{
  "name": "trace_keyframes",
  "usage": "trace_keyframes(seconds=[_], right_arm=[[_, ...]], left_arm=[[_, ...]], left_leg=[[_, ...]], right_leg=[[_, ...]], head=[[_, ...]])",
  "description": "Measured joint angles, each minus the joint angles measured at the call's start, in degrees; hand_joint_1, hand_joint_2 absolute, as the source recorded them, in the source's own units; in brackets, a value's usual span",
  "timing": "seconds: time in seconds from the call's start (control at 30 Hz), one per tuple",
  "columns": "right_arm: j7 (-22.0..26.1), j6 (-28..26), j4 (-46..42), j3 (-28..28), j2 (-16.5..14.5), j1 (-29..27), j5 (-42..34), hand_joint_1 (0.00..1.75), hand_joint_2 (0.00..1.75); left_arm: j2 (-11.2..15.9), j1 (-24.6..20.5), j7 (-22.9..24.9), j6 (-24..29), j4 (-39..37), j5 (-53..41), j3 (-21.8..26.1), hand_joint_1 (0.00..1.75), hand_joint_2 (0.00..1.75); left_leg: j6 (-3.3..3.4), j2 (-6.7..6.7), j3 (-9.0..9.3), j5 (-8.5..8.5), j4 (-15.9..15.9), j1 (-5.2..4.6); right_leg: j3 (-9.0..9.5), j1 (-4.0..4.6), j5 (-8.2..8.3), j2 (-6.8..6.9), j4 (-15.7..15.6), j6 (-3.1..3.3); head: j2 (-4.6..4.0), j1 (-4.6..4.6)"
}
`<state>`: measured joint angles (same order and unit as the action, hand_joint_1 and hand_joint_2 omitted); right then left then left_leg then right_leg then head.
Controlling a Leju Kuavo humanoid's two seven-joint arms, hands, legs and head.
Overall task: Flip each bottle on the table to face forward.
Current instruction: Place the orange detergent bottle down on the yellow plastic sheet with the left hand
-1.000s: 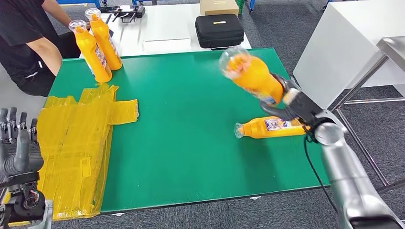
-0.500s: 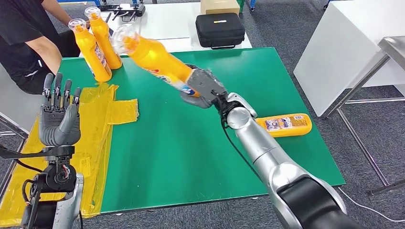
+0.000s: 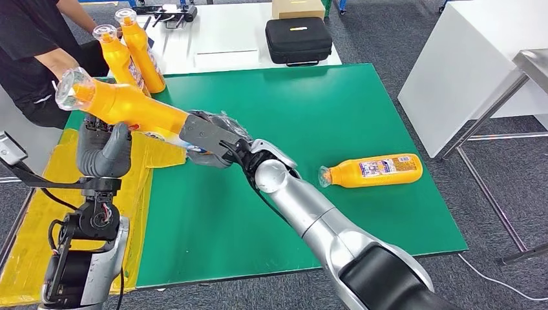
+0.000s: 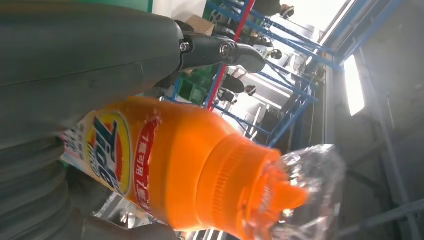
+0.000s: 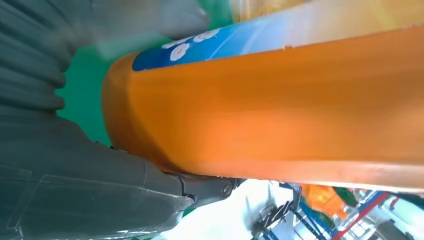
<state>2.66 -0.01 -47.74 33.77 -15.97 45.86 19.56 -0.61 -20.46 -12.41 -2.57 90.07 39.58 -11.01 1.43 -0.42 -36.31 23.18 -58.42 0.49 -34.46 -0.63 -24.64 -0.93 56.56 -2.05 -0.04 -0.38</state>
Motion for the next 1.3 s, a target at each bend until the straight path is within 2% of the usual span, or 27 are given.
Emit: trace_keyframes(seconds=[0.13,0.23,0.37,0.5,0.77,0.8,0.9,0.93,1.3], right_arm=[[0.0,0.1,1.4,0.6,-0.9,0.6,-0.1,1.75,1.75],[-1.8,0.9,2.9,2.7,-2.4,1.5,-2.3,1.75,1.75],[-6.7,-0.1,4.2,10.9,-3.3,3.8,-11.6,1.75,1.75],[-8.5,-1.7,5.2,19.0,-3.2,6.1,-17.0,1.75,1.75],[-8.6,-2.1,7.1,25.0,-3.2,8.2,-19.7,1.75,1.75],[-8.6,-2.1,7.3,25.7,-3.2,8.4,-20.4,1.75,1.75],[-8.6,-2.3,7.7,27.9,-3.2,8.9,-22.3,1.75,1.75],[-8.6,-2.4,7.9,28.6,-3.1,9.1,-22.7,1.75,1.75],[-7.9,-2.5,9.7,31.5,-3.1,9.4,-22.7,1.75,1.75]], left_arm=[[-0.1,-0.9,0.0,0.8,-0.7,0.6,-0.7,0.0,1.75],[-0.4,-2.1,-0.2,3.1,-1.3,0.7,-1.2,0.0,1.75],[-0.5,-2.8,-1.0,5.9,-1.5,0.4,-0.9,0.0,1.75],[-0.5,-2.0,-1.4,6.6,-1.0,-0.2,0.3,0.0,1.75],[-0.5,-0.5,-1.1,6.4,-0.3,-1.5,1.4,0.0,1.75],[-0.5,-0.3,-0.8,6.2,-0.1,-1.9,1.5,0.29,1.75],[-0.6,0.6,-0.2,5.0,0.3,-3.1,2.0,1.6,1.75],[-0.7,0.9,0.0,4.6,0.4,-3.4,2.2,1.75,1.75],[-1.5,5.0,2.0,1.4,3.6,-5.7,4.3,1.75,1.75]], left_leg=[[0.0,-0.01,-0.04,0.0,0.0,-0.01],[0.0,0.01,-0.05,0.0,0.0,-0.01],[0.0,0.01,-0.05,0.0,0.0,0.0],[-0.01,0.0,-0.05,0.0,0.0,0.02],[0.0,0.0,-0.06,0.0,0.0,-0.01],[0.0,0.0,-0.06,0.0,0.0,-0.01],[0.0,0.01,-0.06,0.0,0.0,-0.01],[0.0,0.0,-0.06,0.0,0.0,-0.01],[-0.01,0.04,-0.06,0.0,0.0,0.0]], right_leg=[[-0.01,-0.01,0.0,0.0,0.0,0.0],[-0.02,-0.01,0.0,0.0,0.0,0.0],[-0.04,0.01,0.0,0.0,0.0,0.0],[-0.05,0.01,-0.01,0.0,0.0,0.01],[-0.04,-0.01,0.0,0.0,0.0,0.0],[-0.04,-0.01,0.0,0.0,0.0,0.0],[-0.06,-0.01,0.0,0.0,0.0,0.0],[-0.06,-0.01,0.0,0.0,0.0,0.0],[-0.08,-0.01,-0.01,-0.01,0.0,0.0]], head=[[0.0,0.01],[0.0,0.01],[0.0,0.0],[0.0,0.0],[0.0,0.01],[0.0,0.01],[0.0,0.01],[0.0,0.01],[0.0,0.01]])
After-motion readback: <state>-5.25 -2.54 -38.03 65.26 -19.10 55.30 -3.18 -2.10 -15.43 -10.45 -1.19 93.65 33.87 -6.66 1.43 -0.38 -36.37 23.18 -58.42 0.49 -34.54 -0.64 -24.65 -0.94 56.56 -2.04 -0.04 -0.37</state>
